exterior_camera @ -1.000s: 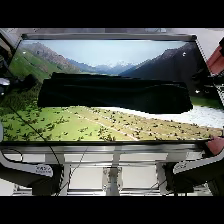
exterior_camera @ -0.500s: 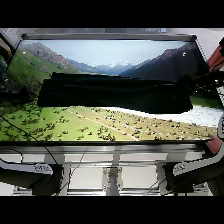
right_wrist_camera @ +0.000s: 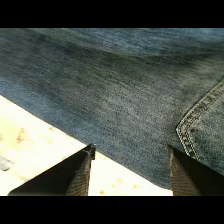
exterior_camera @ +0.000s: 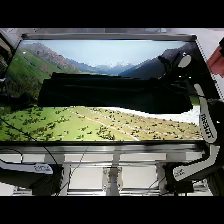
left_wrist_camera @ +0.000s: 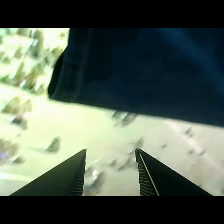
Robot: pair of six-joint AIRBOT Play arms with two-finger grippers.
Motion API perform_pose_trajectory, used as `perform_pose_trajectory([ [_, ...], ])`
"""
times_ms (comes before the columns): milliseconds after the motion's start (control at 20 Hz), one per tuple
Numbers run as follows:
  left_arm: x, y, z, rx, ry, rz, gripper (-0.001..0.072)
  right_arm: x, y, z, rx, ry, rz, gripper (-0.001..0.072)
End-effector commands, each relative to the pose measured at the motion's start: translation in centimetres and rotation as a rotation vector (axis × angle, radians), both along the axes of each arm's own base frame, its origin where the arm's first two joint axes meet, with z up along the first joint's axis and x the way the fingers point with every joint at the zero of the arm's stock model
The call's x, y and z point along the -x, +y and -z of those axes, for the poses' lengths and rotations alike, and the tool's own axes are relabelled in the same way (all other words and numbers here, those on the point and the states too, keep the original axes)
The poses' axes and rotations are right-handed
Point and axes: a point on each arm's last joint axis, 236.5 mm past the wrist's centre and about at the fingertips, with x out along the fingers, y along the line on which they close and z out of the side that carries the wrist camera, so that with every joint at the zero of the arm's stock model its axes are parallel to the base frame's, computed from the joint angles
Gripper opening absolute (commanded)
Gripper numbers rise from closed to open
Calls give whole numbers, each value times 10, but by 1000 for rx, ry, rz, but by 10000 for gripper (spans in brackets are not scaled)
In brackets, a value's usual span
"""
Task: Fold the clothes and pants, and hang the long-sleeved shirts on hangers.
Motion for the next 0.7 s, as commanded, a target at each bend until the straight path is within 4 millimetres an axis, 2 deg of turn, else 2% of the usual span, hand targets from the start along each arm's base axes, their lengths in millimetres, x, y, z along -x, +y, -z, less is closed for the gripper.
perform_pose_trajectory([
  [0,14,9,8,-38,35,5,384,0,-24,12,176,7,29,461],
  [100,15,11,11,-50,27,-9,384,3,-77,18,337,41,127,465],
  [150,15,11,13,-52,26,-12,384,5,-94,19,367,56,169,475],
  [350,18,9,17,-46,35,-13,384,5,-124,19,391,56,198,475],
  [550,22,5,11,-46,32,-9,384,2,-174,19,466,35,271,475],
  [600,21,6,7,-53,23,-10,384,5,-188,21,468,49,299,494],
  [650,20,6,2,-62,11,-11,384,9,-200,23,467,60,326,546],
])
